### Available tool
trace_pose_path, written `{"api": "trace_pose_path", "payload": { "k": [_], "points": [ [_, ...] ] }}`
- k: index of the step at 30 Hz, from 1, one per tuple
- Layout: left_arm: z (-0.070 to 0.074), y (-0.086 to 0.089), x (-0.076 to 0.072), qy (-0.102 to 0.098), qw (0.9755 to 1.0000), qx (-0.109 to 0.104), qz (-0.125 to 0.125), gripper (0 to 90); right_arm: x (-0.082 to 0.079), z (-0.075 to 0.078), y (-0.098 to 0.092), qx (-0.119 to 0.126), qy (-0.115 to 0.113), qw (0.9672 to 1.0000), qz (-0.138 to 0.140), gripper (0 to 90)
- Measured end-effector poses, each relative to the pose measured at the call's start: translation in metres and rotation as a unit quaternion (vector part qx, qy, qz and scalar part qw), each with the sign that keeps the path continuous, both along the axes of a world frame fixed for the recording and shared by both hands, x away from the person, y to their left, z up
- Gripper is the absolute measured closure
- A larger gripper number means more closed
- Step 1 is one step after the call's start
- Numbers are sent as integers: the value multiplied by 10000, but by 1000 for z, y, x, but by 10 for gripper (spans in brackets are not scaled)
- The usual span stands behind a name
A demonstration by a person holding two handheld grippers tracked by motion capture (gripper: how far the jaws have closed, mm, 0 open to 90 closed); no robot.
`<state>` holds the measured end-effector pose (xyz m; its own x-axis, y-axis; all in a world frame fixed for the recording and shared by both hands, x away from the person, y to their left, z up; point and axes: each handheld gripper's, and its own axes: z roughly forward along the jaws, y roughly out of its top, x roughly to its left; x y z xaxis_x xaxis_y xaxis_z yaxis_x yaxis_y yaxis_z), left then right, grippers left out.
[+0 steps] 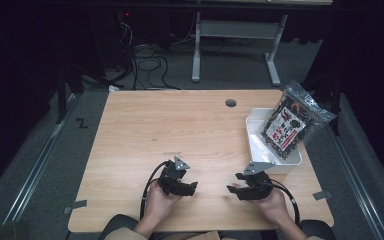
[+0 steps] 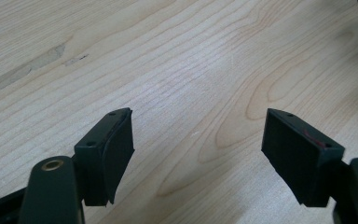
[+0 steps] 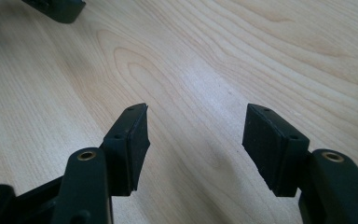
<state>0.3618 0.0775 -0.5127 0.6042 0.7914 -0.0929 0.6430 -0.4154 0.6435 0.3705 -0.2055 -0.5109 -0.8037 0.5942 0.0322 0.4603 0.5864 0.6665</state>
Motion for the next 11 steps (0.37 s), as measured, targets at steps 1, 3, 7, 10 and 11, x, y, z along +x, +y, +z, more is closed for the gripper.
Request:
{"api": "trace_pose_path", "payload": {
  "k": [1,3,7,10,11],
  "points": [
    [0,0,0,-1,10000,0,1,255,0,-1,1,-43,3,10000,-7,413],
    [0,0,0,-2,10000,2,-4,256,-1,-2,1,-45,49,10000,-30,412],
    [0,0,0,-1,10000,6,-14,255,-1,-3,1,-45,24,10000,-45,414],
    [0,0,0,-3,10000,7,-14,255,-1,-5,0,-71,31,10000,-49,413],
    [0,0,0,-3,10000,8,-13,255,-1,-5,0,-55,27,10000,-44,413]
  ]
}}
